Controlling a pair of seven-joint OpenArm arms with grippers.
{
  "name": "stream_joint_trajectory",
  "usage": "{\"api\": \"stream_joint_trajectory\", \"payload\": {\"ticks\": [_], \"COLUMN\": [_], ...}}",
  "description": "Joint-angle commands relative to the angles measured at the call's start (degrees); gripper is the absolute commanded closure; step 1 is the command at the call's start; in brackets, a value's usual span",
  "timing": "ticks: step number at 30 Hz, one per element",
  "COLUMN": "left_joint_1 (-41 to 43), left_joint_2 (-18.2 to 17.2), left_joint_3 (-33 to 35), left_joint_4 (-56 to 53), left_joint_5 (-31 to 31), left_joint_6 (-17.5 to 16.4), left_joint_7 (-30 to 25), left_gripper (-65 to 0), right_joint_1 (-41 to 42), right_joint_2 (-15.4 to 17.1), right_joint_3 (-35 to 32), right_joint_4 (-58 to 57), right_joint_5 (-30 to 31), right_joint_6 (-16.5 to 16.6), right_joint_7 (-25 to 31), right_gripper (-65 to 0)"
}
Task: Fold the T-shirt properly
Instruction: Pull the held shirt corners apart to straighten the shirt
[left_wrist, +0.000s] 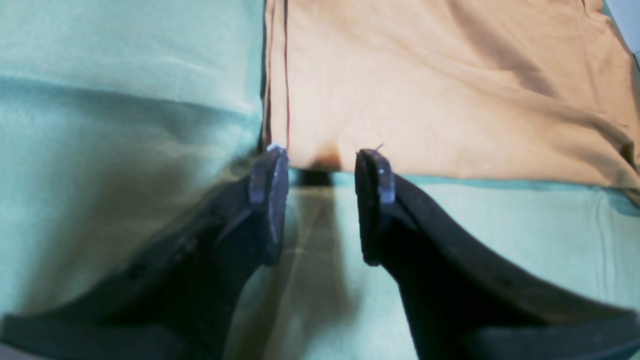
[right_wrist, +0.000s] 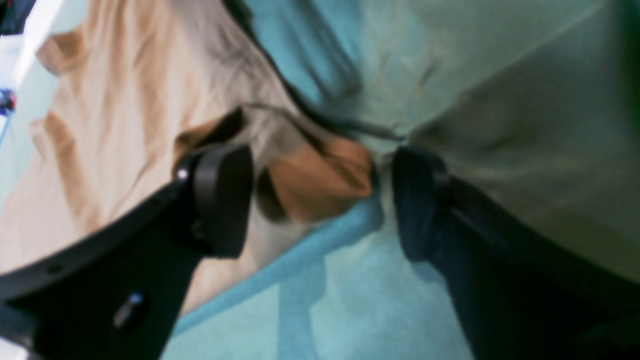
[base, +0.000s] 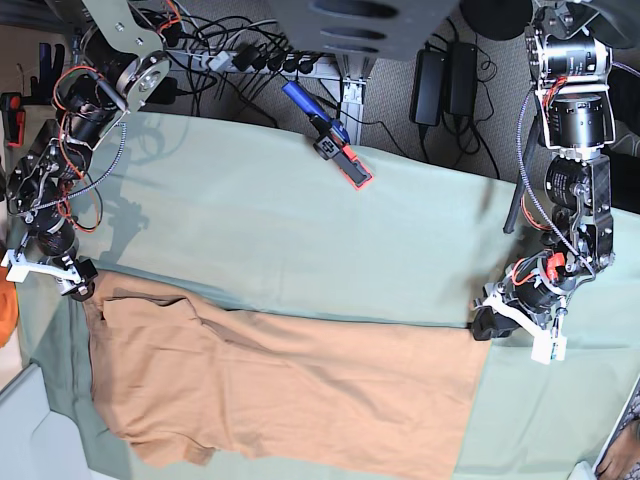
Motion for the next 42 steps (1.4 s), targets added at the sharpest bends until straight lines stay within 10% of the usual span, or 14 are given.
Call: {"api": "stream_joint_trajectory", "payload": {"ticks": [1, 37, 42], "left_joint_1": [-1.14, -7.48, -7.45], "left_joint_2": [-0.59, 4.59, 4.61], "left_joint_3": [-0.57, -3.45, -3.43], "left_joint_4": [0.83, -7.74, -7.74], "left_joint_5": [-0.11, 1.44, 1.42], "left_joint_6": [0.68, 1.55, 1.49], "left_joint_7": [-1.11, -2.73, -2.95], "left_gripper": [-25.9, -30.6, -6.6], "right_joint_1": [0.98, 1.03, 1.05], "right_joint_2": [0.52, -1.75, -1.73], "right_joint_3": [0.07, -0.92, -0.90], "right_joint_4": [0.37, 0.39, 0.39], "right_joint_5": [0.20, 2.99, 3.02], "right_joint_6": [3.04, 5.49, 5.46], "right_joint_7": [-0.11, -2.25, -2.23], "right_gripper": [-43.9, -43.6, -29.7]}}
